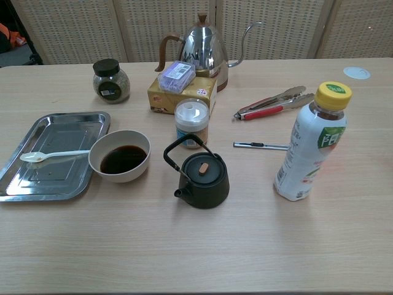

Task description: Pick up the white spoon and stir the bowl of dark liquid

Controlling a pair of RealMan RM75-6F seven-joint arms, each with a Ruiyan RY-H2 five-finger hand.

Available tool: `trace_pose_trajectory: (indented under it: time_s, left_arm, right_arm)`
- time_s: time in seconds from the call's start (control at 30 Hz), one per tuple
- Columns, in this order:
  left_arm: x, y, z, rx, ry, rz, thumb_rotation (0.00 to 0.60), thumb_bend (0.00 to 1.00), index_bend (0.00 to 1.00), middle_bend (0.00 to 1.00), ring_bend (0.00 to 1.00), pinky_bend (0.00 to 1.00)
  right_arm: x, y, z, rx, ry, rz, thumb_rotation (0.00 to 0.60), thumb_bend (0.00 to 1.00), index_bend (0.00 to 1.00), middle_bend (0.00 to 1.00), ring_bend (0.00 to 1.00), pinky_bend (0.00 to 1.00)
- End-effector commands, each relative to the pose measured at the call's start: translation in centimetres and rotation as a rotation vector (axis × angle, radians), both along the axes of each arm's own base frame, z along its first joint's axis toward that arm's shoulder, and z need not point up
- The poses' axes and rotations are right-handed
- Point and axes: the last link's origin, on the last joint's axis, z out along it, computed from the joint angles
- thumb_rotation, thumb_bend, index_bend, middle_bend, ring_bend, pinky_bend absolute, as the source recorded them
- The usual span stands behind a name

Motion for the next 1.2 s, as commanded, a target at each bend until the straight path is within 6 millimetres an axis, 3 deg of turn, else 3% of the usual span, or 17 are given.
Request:
trace_pose_trajectory:
  time_s: [0.03, 0.33, 0.4, 0.57, 0.73, 0.93, 1.2]
  left_arm:
    - [0.0, 0.0, -0.1, -0.003, 0.000, 0.003, 0.600, 0.00, 0.02, 0.00, 0.00, 0.00]
    - [0.1, 0.9, -0.9, -0.021, -0.033, 0.013, 0.600, 0.00, 0.02, 0.00, 0.00, 0.00]
    - [0.5, 2.1, -1.5, -0.023, -0.054, -0.005, 0.600, 0.00, 0.04, 0.00, 0.00, 0.00]
    - [1.6, 5.8, -3.4, -0.087, -0.030, 0.004, 0.600, 0.02, 0.20, 0.00, 0.00, 0.00]
    - [4.6, 10.4, -5.9, -0.202, -0.087, 0.005, 0.600, 0.12, 0.37, 0.00, 0.00, 0.00]
    - [6.6, 14.2, -8.7, -0.210, -0.096, 0.003, 0.600, 0.13, 0.52, 0.00, 0.00, 0.00]
    - [7.7, 17.1, -12.1, -0.231, -0.069, 0.039, 0.600, 0.26, 0.54, 0.00, 0.00, 0.00]
  right_arm:
    - [-0.1, -0.1, 0.0, 0.001, -0.002, -0.007, 0.600, 0.00, 0.00, 0.00, 0.00, 0.00]
    - [0.1, 0.0, 0.3, 0.000, -0.031, -0.008, 0.600, 0.00, 0.00, 0.00, 0.00, 0.00]
    - [0.1, -0.1, 0.5, -0.005, -0.034, -0.009, 0.600, 0.00, 0.00, 0.00, 0.00, 0.00]
    - [0.0, -0.1, 0.7, -0.001, -0.045, -0.015, 0.600, 0.00, 0.00, 0.00, 0.00, 0.00]
    - [0.1, -0.1, 1.0, 0.000, -0.064, -0.015, 0.600, 0.00, 0.00, 0.00, 0.00, 0.00]
    - [0.1, 0.0, 1.3, -0.002, -0.078, -0.016, 0.600, 0.00, 0.00, 0.00, 0.00, 0.00]
    - [-0.2, -0.3, 1.4, 0.009, -0.093, -0.032, 0.600, 0.00, 0.00, 0.00, 0.00, 0.00]
